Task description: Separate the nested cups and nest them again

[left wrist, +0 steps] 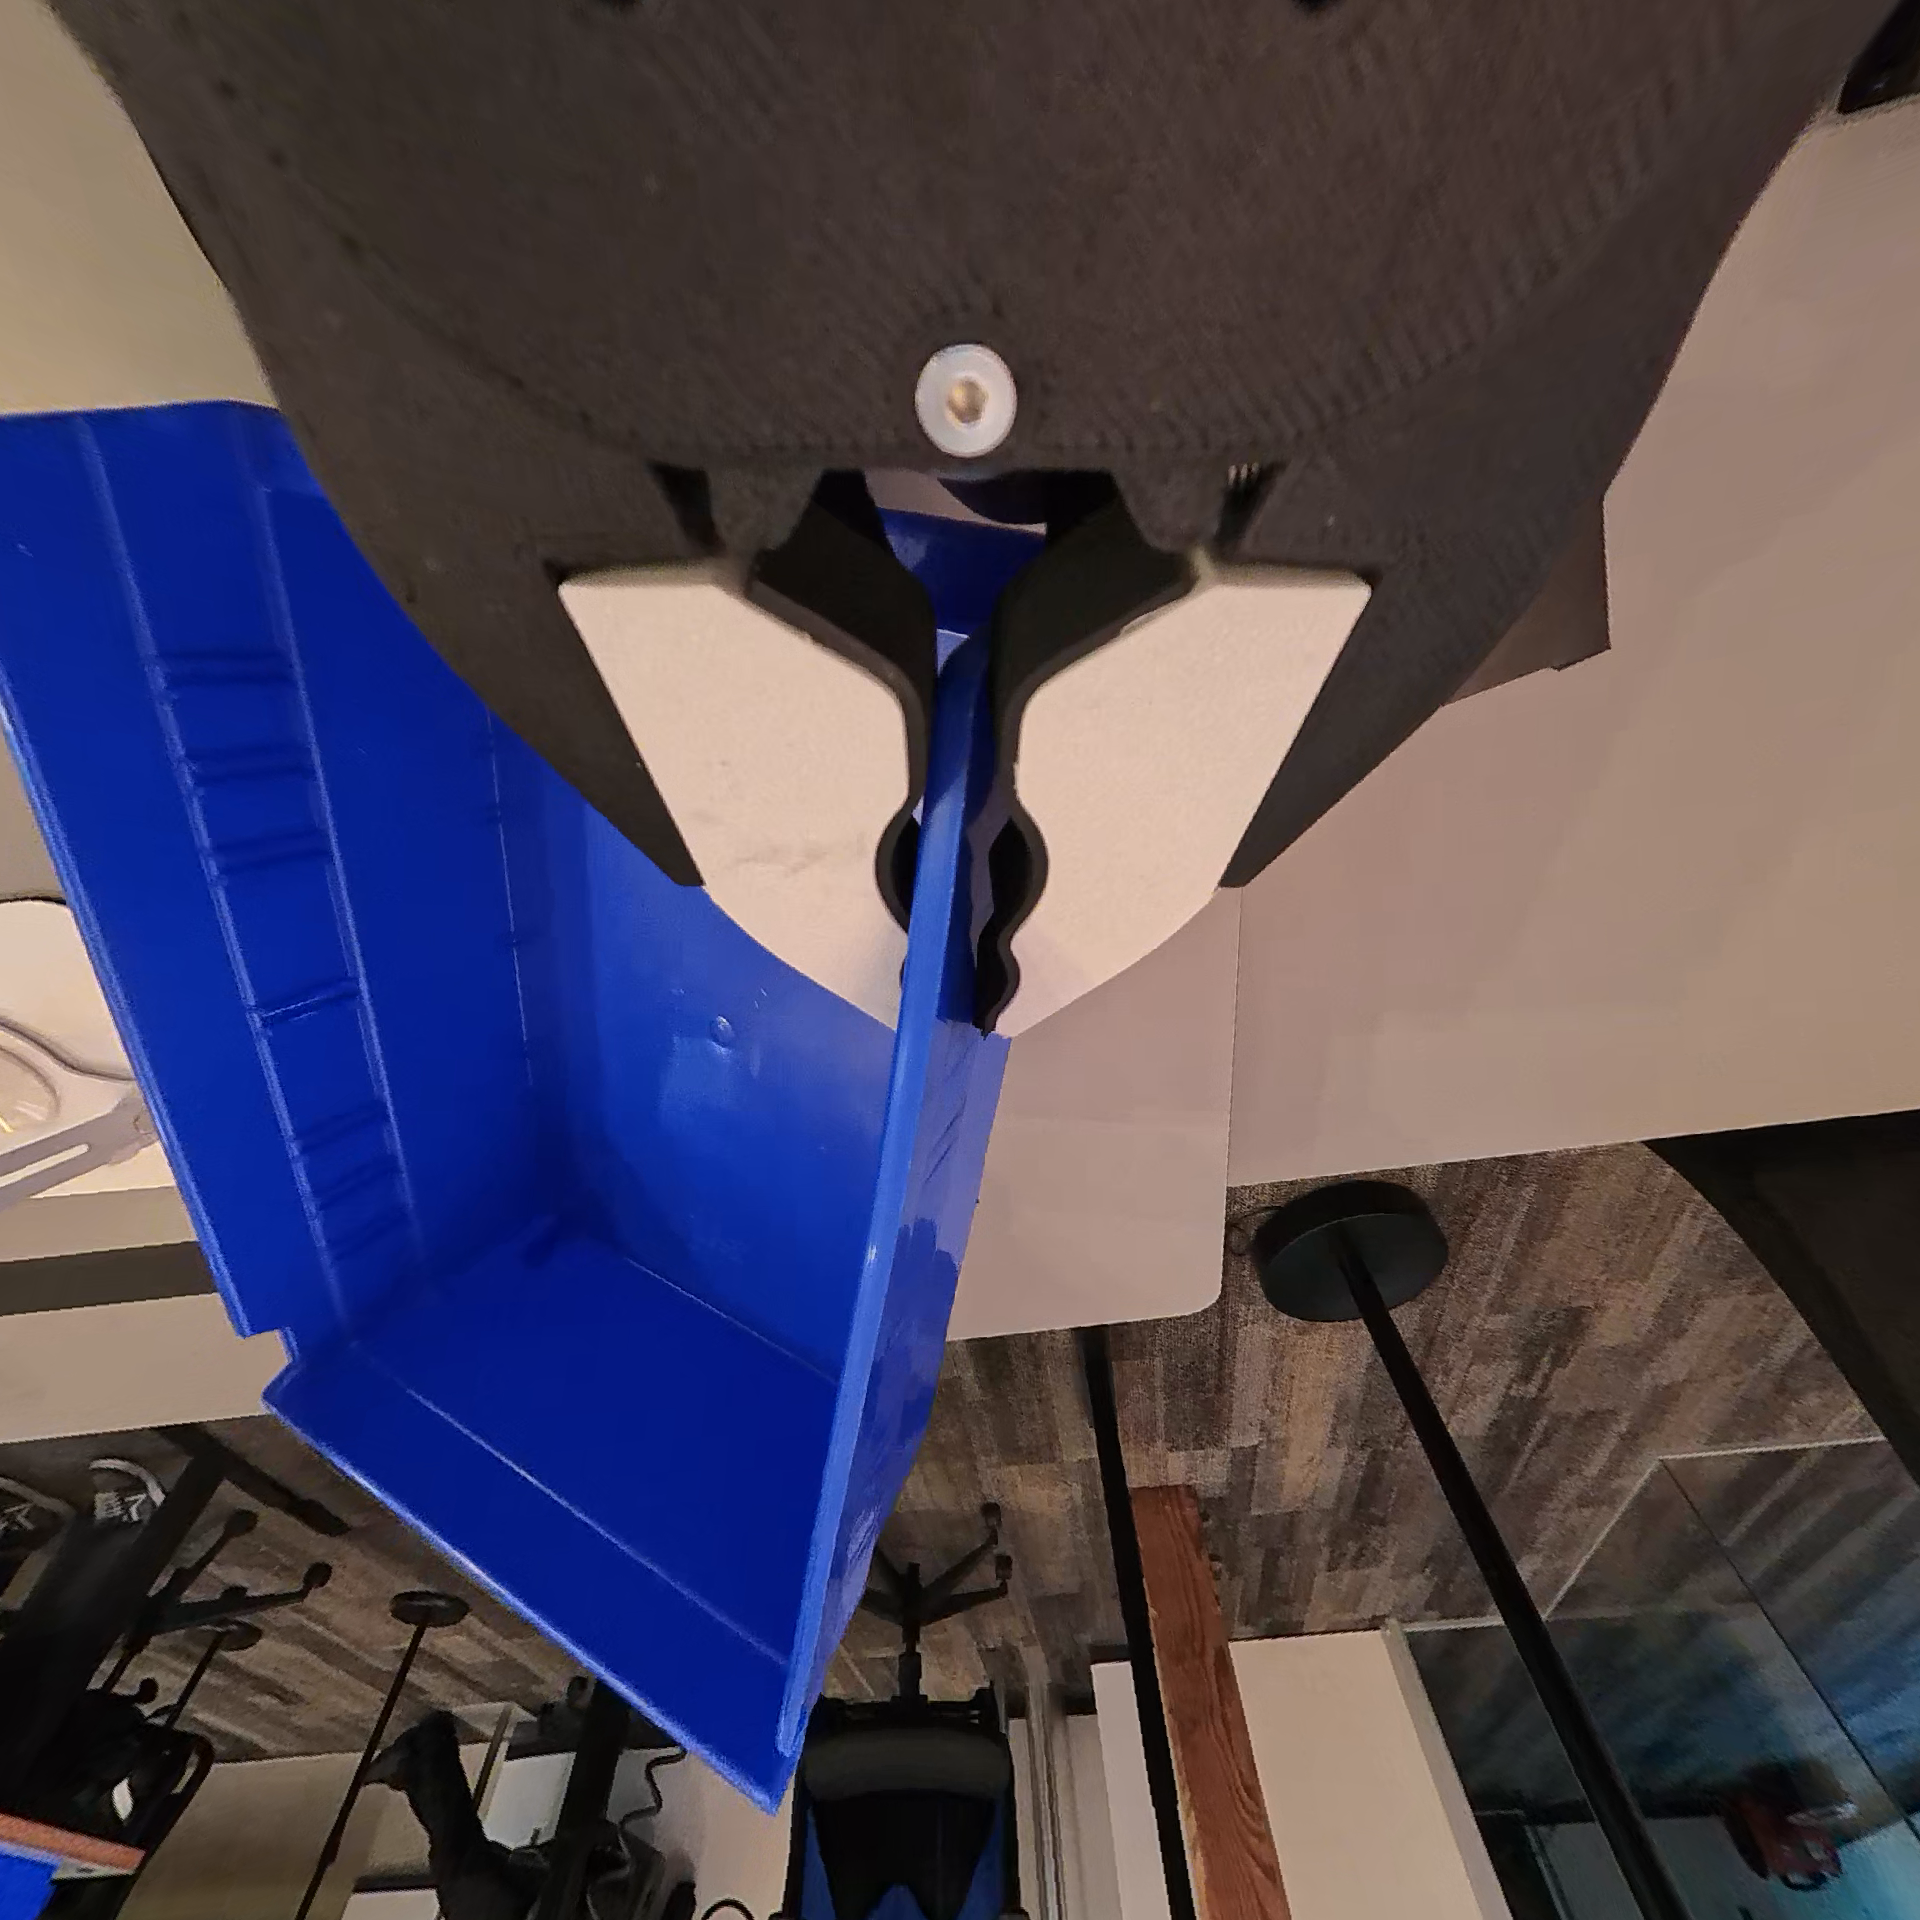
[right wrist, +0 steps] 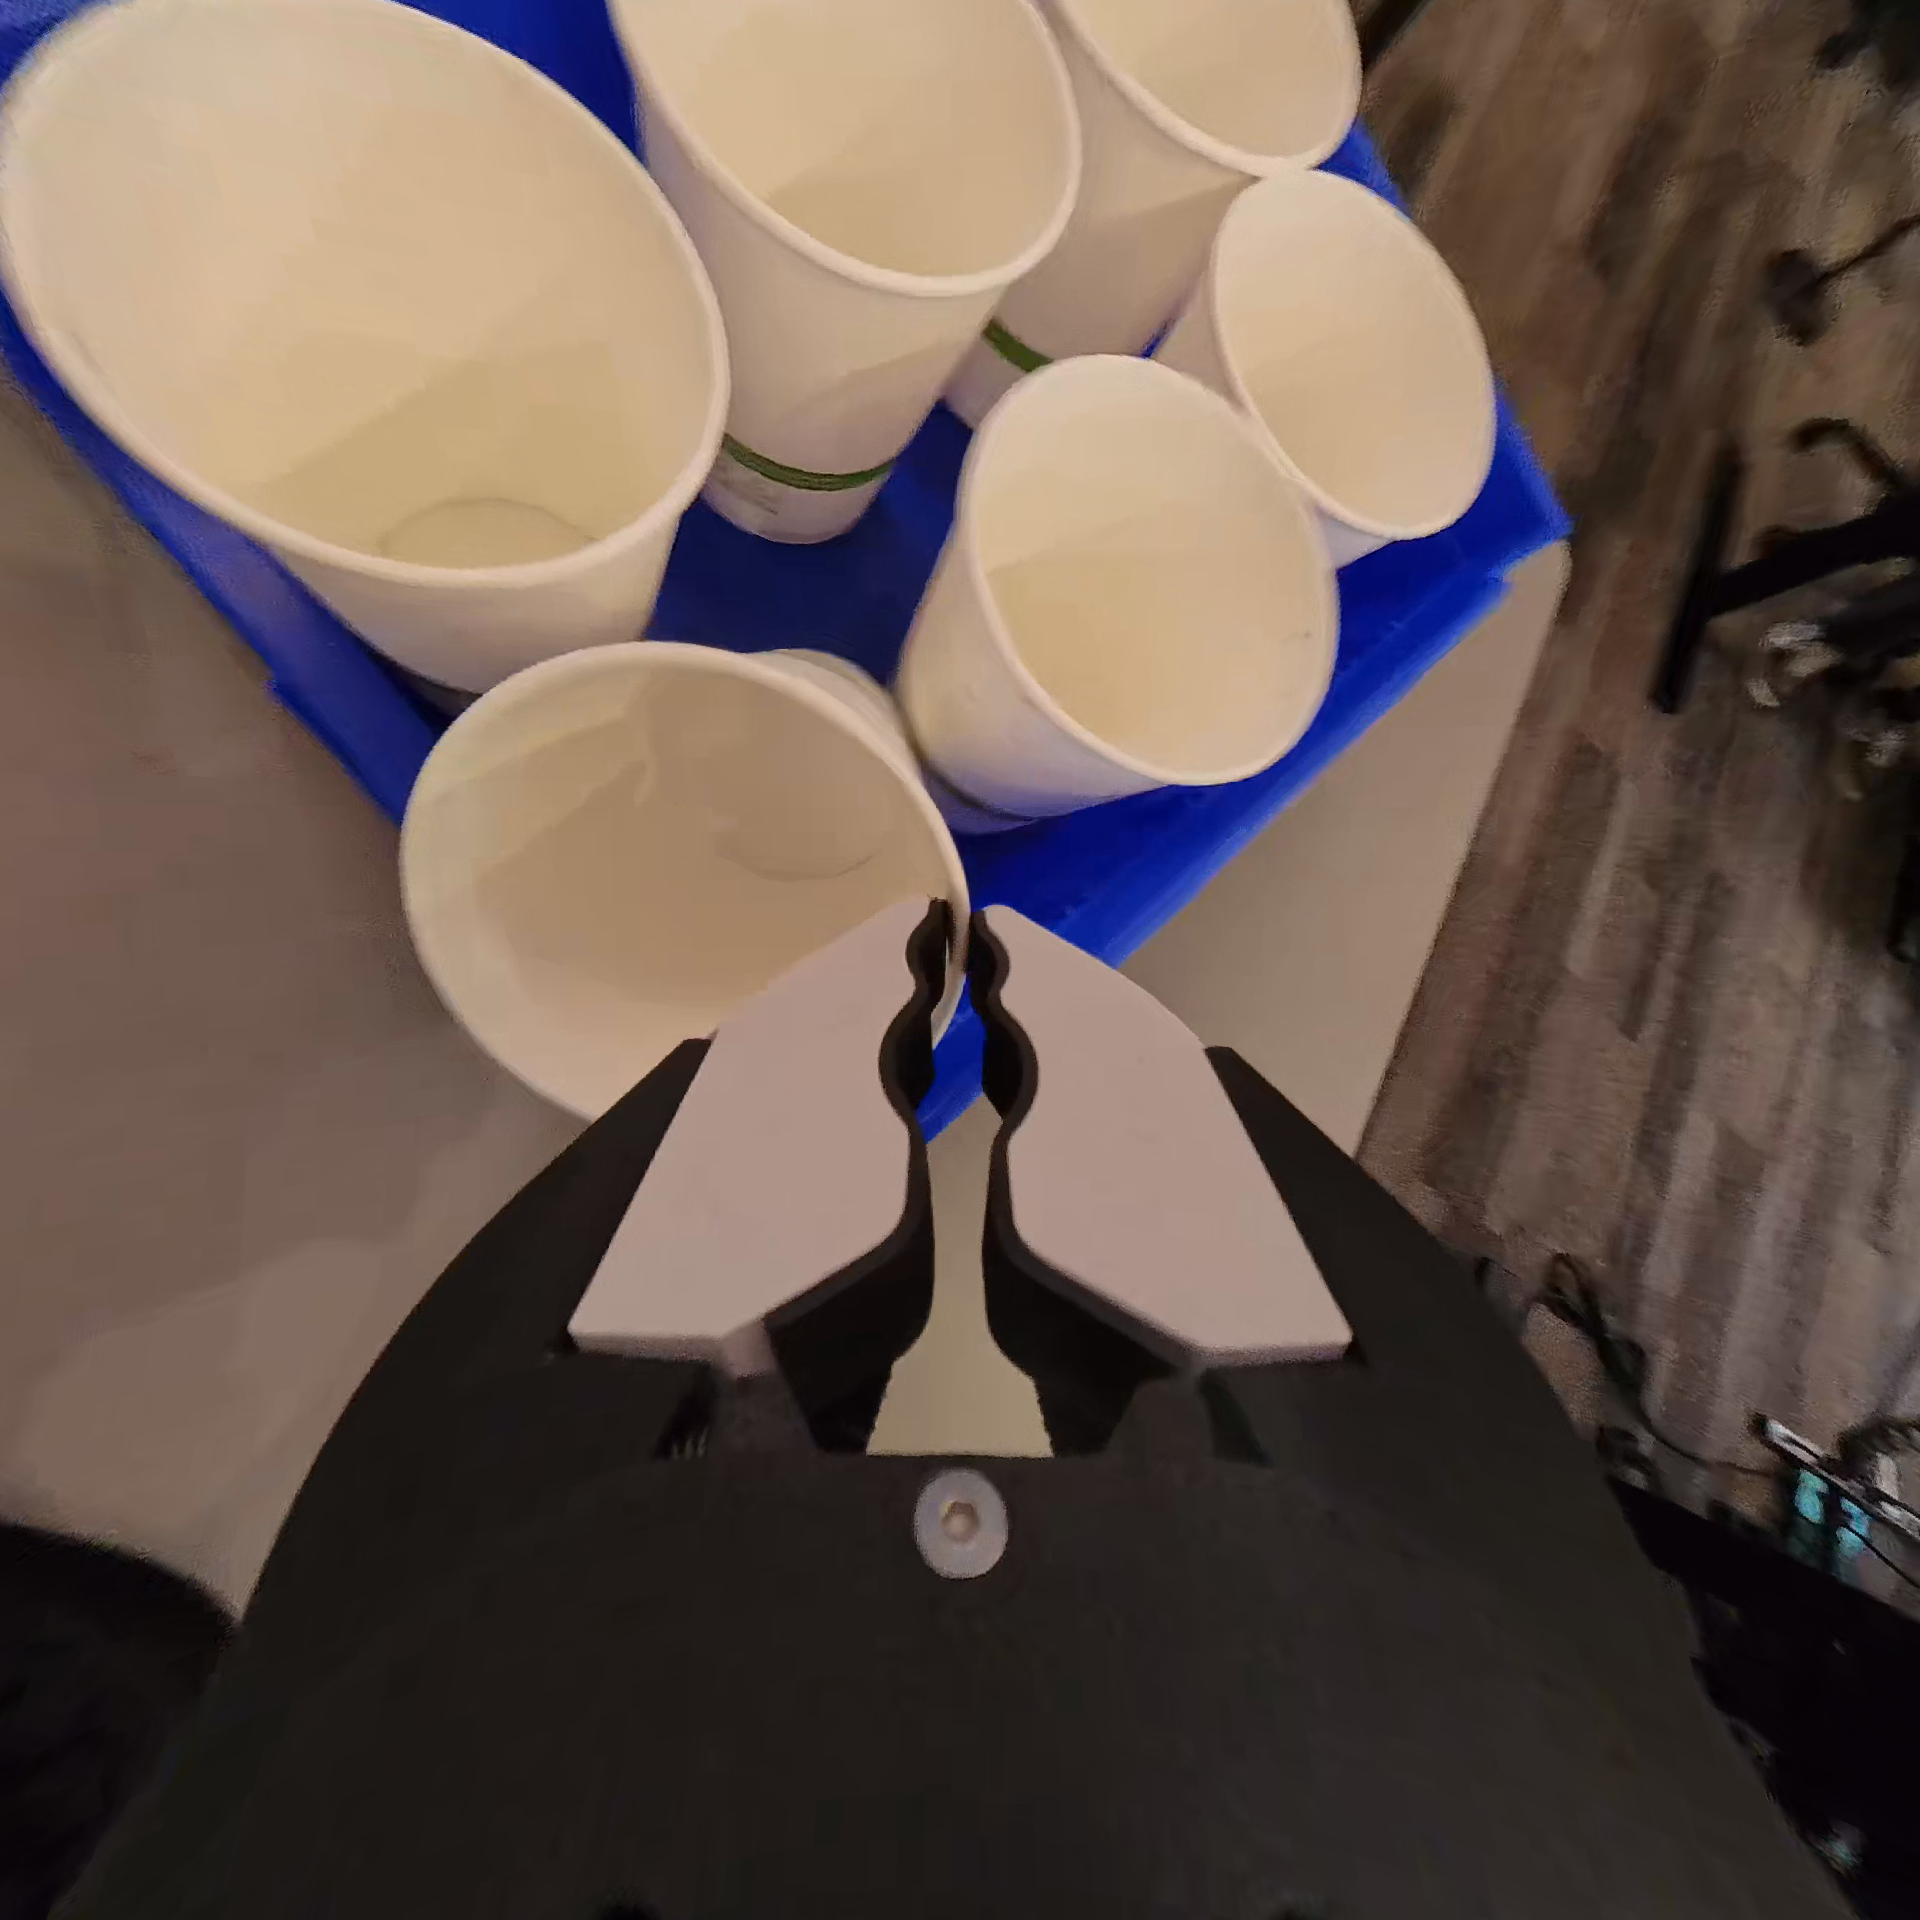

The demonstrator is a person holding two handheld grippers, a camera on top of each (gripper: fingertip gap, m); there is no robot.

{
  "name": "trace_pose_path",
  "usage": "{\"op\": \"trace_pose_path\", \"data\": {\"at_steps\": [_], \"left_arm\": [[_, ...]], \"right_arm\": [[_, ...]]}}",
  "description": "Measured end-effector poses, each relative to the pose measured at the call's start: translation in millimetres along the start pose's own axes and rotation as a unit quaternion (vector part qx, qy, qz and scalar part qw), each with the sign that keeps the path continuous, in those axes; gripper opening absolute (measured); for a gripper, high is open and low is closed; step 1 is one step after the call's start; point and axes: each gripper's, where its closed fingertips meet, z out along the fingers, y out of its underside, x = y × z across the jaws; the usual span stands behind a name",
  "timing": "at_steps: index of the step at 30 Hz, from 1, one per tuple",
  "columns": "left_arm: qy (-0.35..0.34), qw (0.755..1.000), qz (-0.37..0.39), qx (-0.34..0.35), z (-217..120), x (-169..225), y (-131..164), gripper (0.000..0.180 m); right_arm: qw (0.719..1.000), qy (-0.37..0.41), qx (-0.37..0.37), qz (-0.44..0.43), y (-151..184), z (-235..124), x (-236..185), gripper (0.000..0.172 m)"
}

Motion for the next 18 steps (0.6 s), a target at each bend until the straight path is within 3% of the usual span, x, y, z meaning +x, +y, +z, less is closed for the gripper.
{"op": "trace_pose_path", "data": {"at_steps": [3,14,15,17,18], "left_arm": [[0.001,1.0,0.004,-0.006,0.8,0.3,0.5,0.006],[0.008,1.0,0.01,-0.022,10.6,7.8,3.8,0.006],[0.009,1.0,0.01,-0.024,11.1,8.2,4.4,0.006],[0.008,1.0,0.013,-0.027,12.0,8.2,5.4,0.006],[0.007,0.999,0.013,-0.029,12.2,7.6,6.1,0.006]], "right_arm": [[0.999,0.002,-0.045,-0.022,-1.2,-1.8,8.4,0.003],[0.968,-0.183,-0.169,0.017,-15.9,19.4,6.5,0.003],[0.968,-0.18,-0.172,0.016,-16.3,23.0,8.2,0.006],[0.972,-0.161,-0.17,0.015,-16.1,26.4,12.3,0.036],[0.975,-0.151,-0.162,0.02,-16.1,25.1,15.2,0.041]]}}
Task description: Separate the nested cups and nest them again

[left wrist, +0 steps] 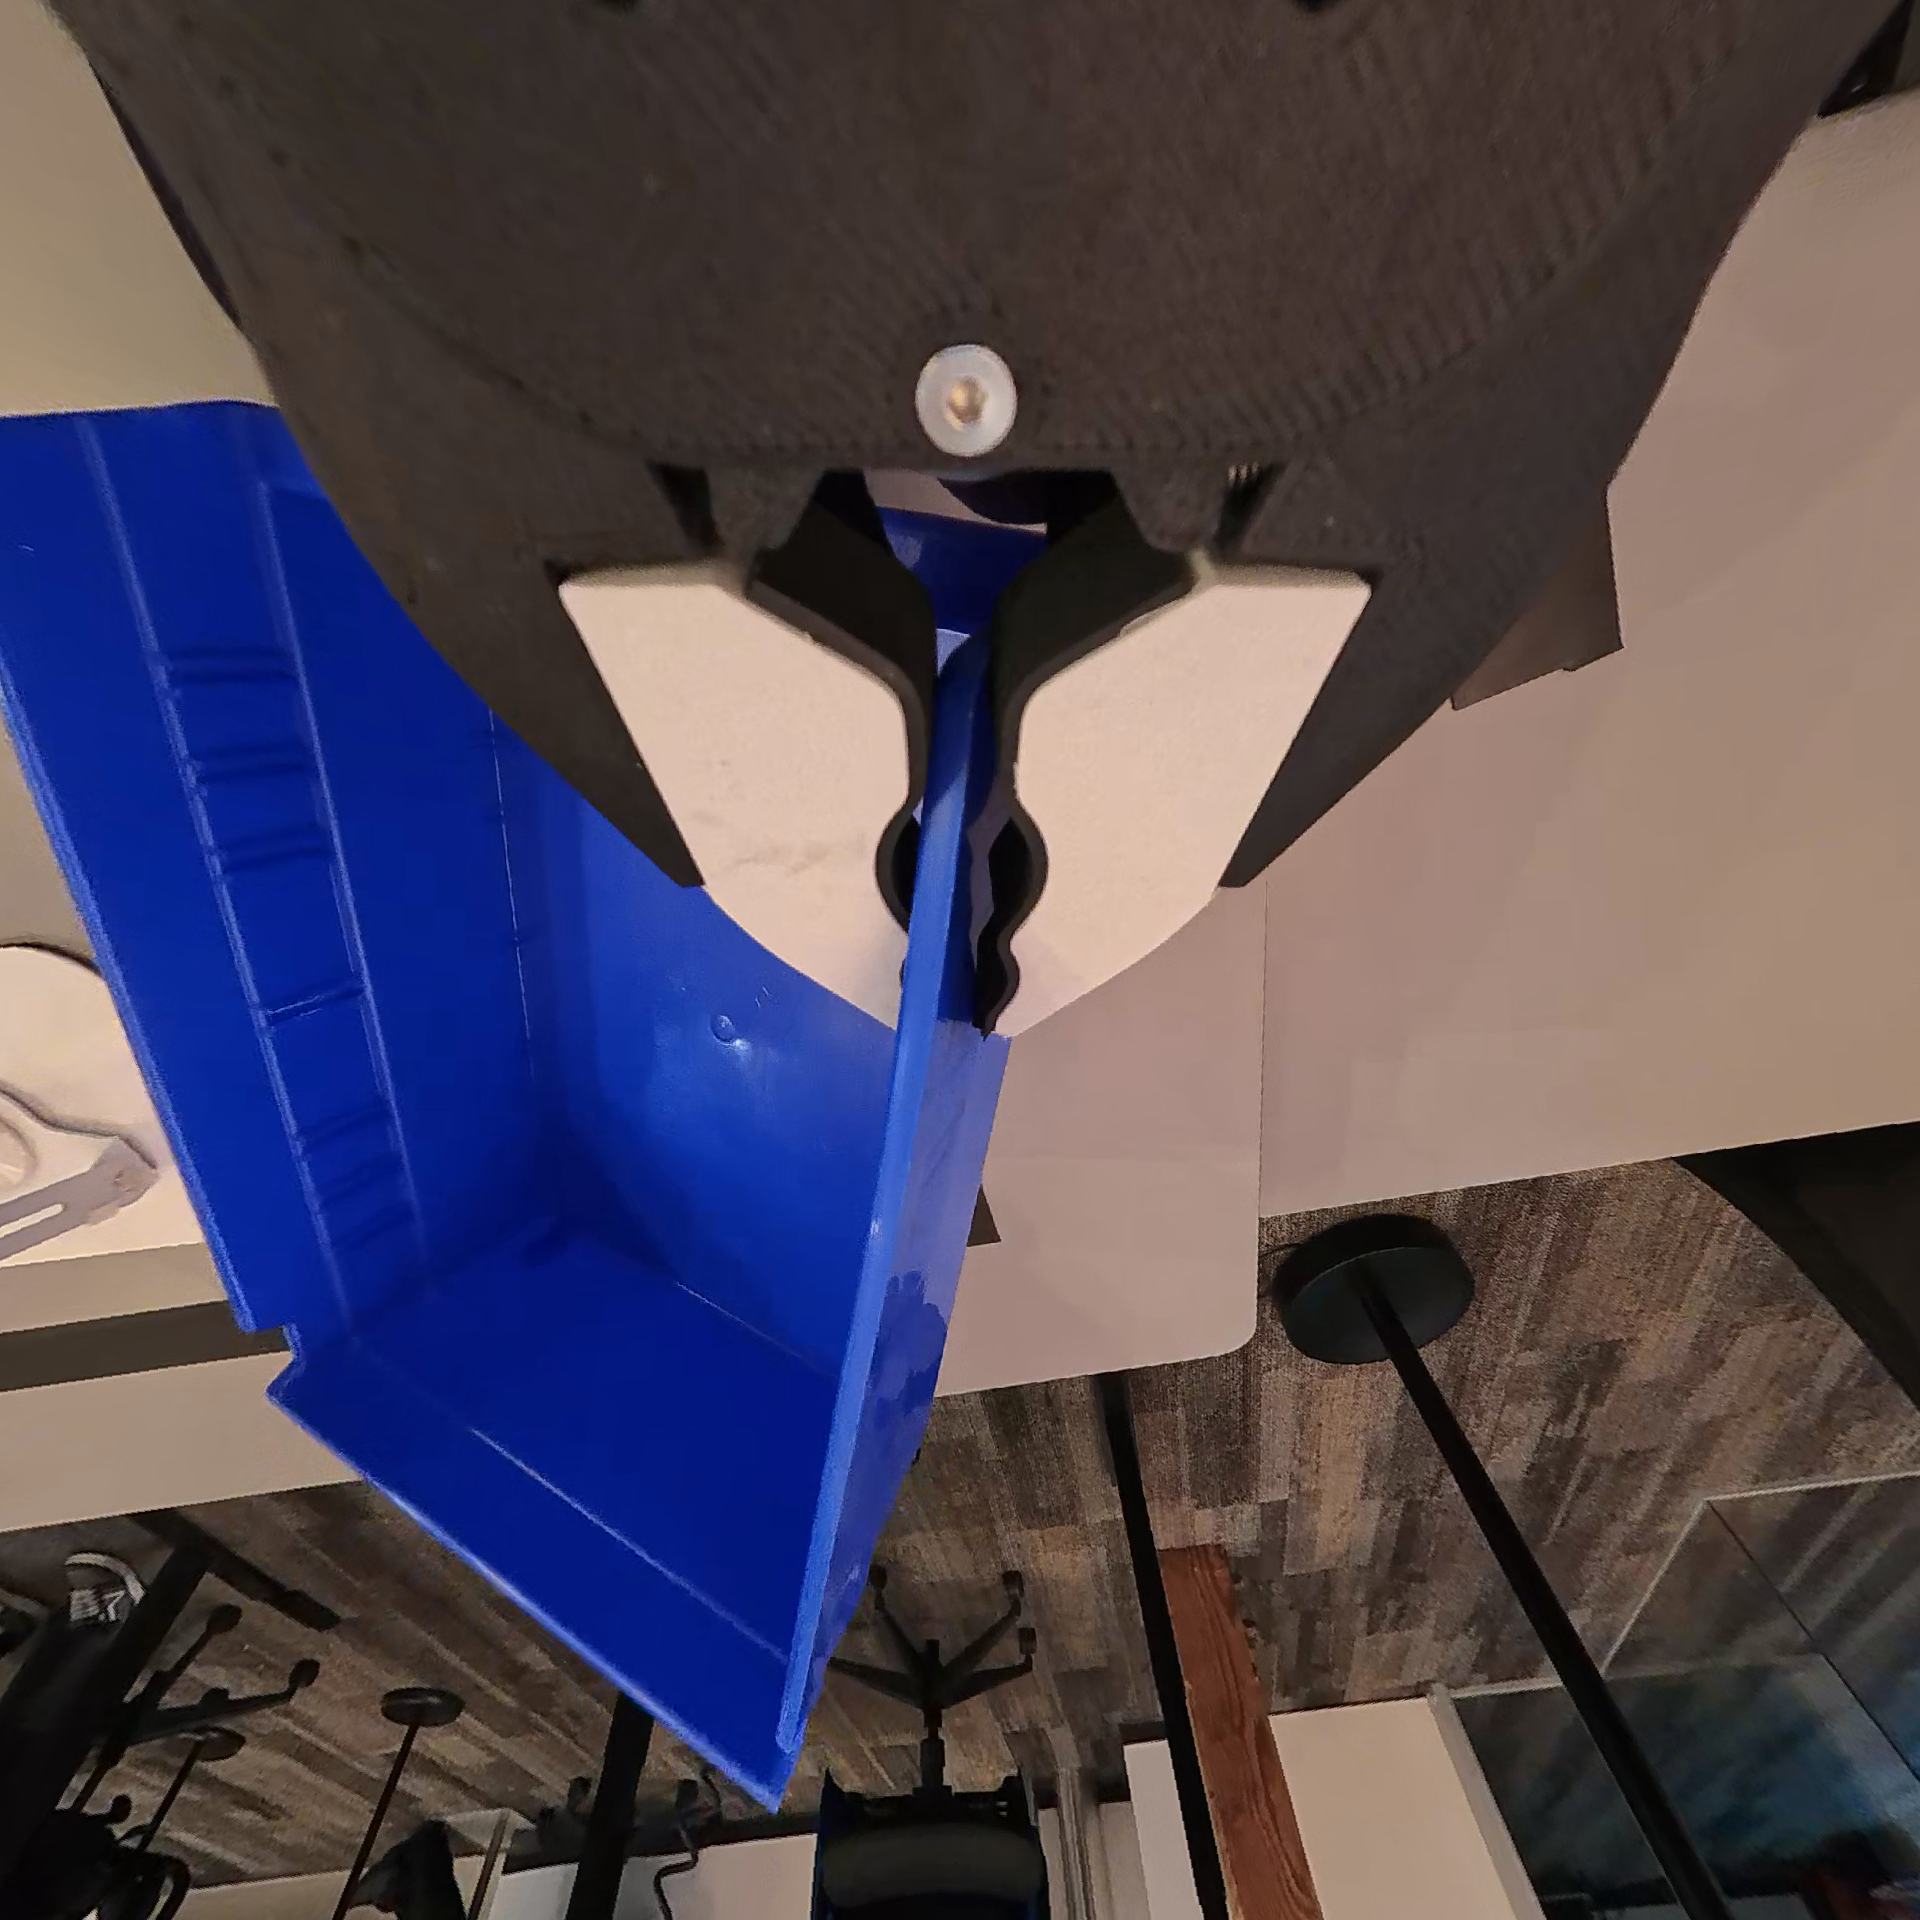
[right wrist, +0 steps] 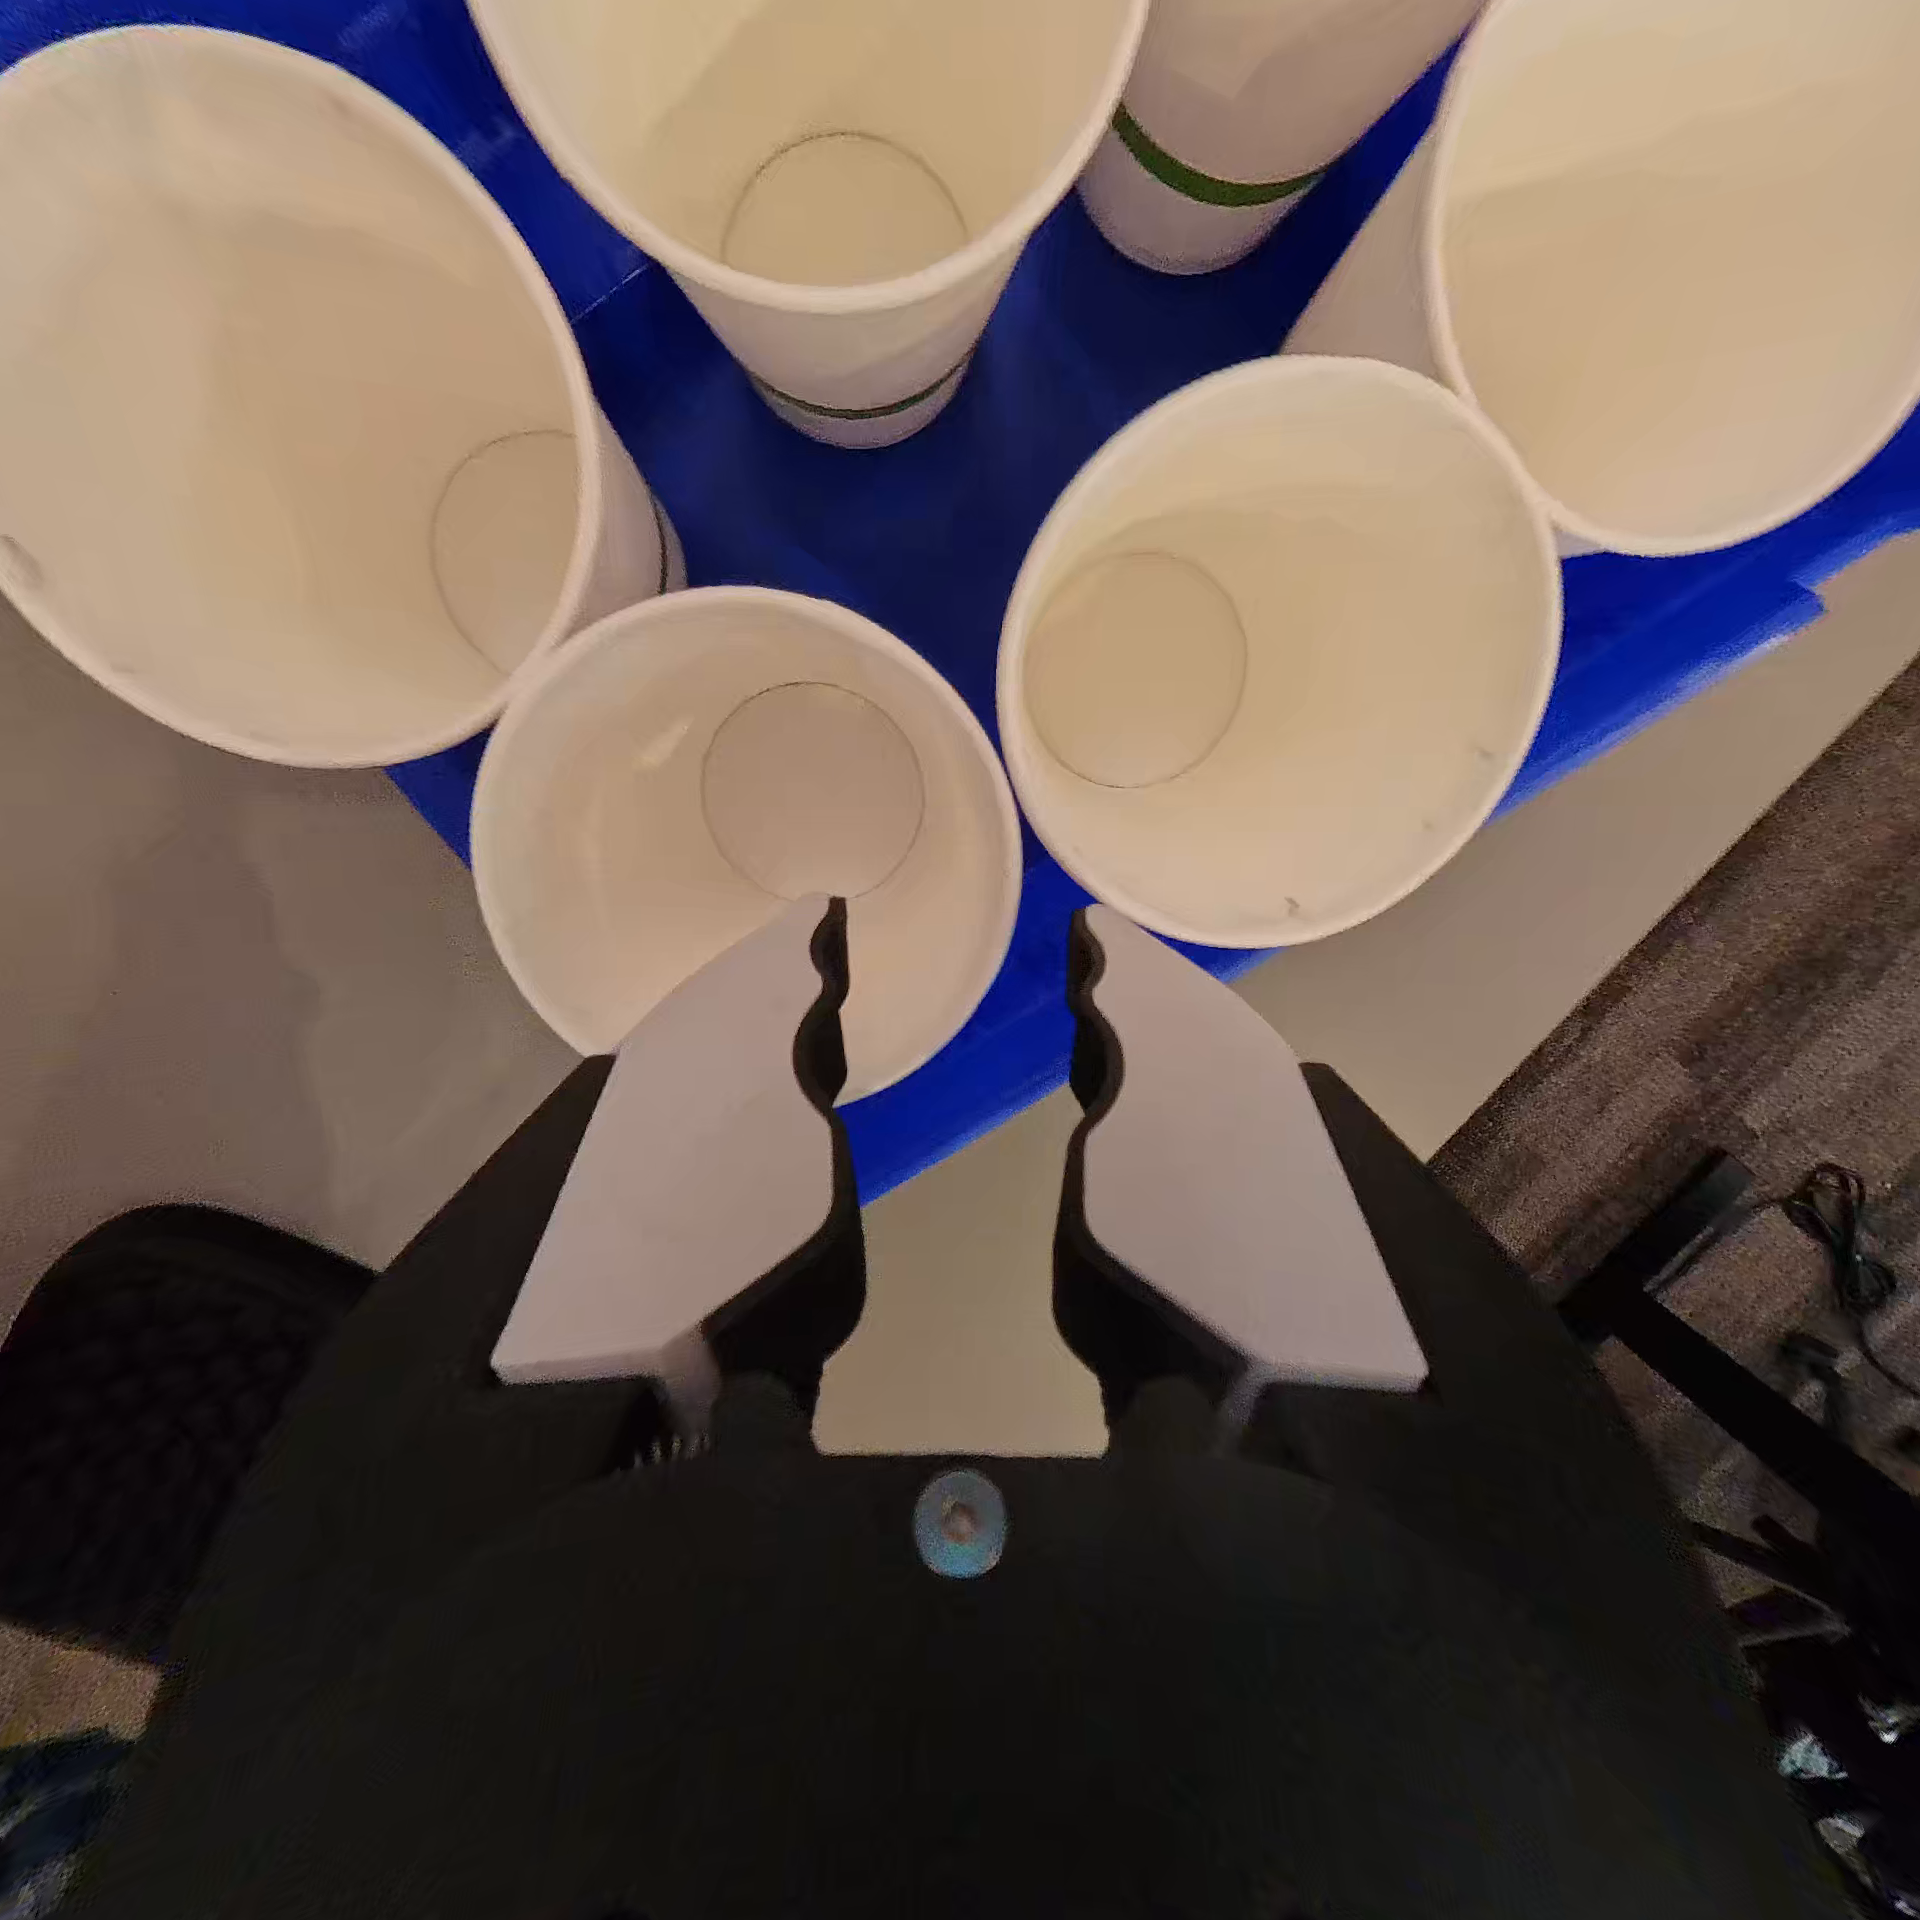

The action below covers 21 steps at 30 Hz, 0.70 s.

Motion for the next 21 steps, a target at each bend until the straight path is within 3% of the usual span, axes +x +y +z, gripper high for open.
{"op": "trace_pose_path", "data": {"at_steps": [3,6,11,13,21], "left_arm": [[-0.003,1.0,-0.001,0.0,-0.8,-3.0,2.0,0.006],[-0.005,1.0,-0.006,0.004,-3.6,-6.9,4.2,0.006],[0.0,1.0,-0.017,0.016,-5.0,-10.8,8.0,0.006],[0.002,1.0,-0.021,0.019,-5.0,-11.5,8.9,0.006],[0.002,0.999,-0.023,0.035,-32.4,-26.1,13.5,0.006]], "right_arm": [[0.996,0.039,0.065,0.038,3.2,-17.7,4.8,0.043],[0.99,0.079,0.089,0.081,32.5,-26.6,-4.0,0.041],[0.987,0.046,0.094,0.121,64.9,10.1,-38.8,0.035],[0.984,0.058,0.1,0.134,66.1,21.0,-38.4,0.019],[0.977,0.083,0.111,0.163,80.7,14.6,-50.7,0.009]]}}
